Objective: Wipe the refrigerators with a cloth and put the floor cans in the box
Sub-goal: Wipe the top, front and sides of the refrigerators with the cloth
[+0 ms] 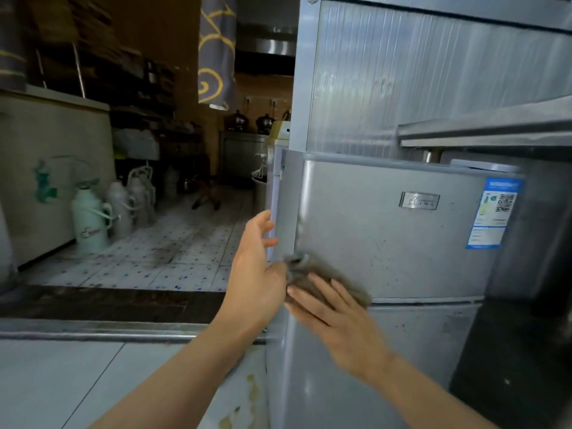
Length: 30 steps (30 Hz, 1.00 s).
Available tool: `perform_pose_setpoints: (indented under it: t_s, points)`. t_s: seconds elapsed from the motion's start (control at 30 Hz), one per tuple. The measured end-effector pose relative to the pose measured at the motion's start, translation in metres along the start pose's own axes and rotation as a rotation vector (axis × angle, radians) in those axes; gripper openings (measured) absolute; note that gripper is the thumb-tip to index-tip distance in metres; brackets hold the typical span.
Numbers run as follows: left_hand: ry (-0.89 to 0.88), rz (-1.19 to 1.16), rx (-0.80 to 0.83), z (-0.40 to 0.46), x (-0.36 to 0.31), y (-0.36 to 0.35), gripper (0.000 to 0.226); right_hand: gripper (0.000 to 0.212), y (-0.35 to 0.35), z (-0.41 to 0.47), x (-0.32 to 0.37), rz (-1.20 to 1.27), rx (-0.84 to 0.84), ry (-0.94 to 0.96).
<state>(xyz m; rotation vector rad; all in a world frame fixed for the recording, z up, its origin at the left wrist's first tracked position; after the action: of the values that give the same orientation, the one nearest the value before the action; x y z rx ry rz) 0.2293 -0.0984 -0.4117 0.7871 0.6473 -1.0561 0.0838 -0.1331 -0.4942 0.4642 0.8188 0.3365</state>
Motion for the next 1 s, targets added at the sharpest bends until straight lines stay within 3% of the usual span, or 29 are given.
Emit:
perform_pose_setpoints:
  t_s: [0.13, 0.3, 0.4, 0.5, 0.6, 0.7, 0.8, 0.87, 1.0]
  points:
    - [-0.021, 0.029, 0.019, -0.002, -0.007, -0.005, 0.071, 0.070, 0.015, 0.000, -0.029, 0.007, -0.057, 0.026]
    - [-0.124, 0.081, -0.078, 0.025, -0.037, -0.010, 0.071, 0.057, 0.065, 0.041, -0.130, 0.090, -0.283, -0.246]
    - [-0.186, 0.179, -0.137, 0.036, -0.048, -0.023, 0.075, 0.053, 0.065, 0.045, -0.135, 0.103, -0.347, -0.304]
    - [-0.218, 0.348, -0.181, 0.034, -0.048, -0.036, 0.084, 0.065, 0.029, 0.004, -0.089, 0.146, -0.275, -0.339]
    - [-0.235, 0.444, -0.208, 0.031, -0.046, -0.040, 0.089, 0.079, -0.006, -0.052, -0.043, 0.000, -0.096, -0.170]
    - [-0.261, 0.539, -0.248, 0.032, -0.052, -0.039, 0.093, 0.077, -0.004, -0.060, -0.050, 0.012, -0.056, -0.133]
    - [-0.322, 0.731, -0.372, 0.037, -0.064, -0.033, 0.099, 0.074, 0.024, -0.032, -0.089, 0.040, -0.173, -0.313]
    - [-0.416, 0.840, -0.339, 0.042, -0.075, -0.040, 0.096, 0.070, 0.045, -0.008, -0.119, 0.061, -0.278, -0.457]
    - [-0.574, 0.916, -0.243, 0.051, -0.090, -0.072, 0.076, 0.062, 0.059, 0.024, -0.139, 0.108, -0.403, -0.551]
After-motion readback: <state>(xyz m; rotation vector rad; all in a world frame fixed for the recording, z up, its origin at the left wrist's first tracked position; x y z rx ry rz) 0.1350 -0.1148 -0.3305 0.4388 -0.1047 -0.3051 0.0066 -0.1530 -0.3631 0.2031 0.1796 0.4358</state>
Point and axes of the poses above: each hand's wrist, its own z-axis towards the middle knuckle, its own y-axis out of the back of the hand, x = y × z, the point moved 4 cm from there along z, towards the middle knuckle, and after that the axes turned 1 degree about -y, right-handed, at the moved point
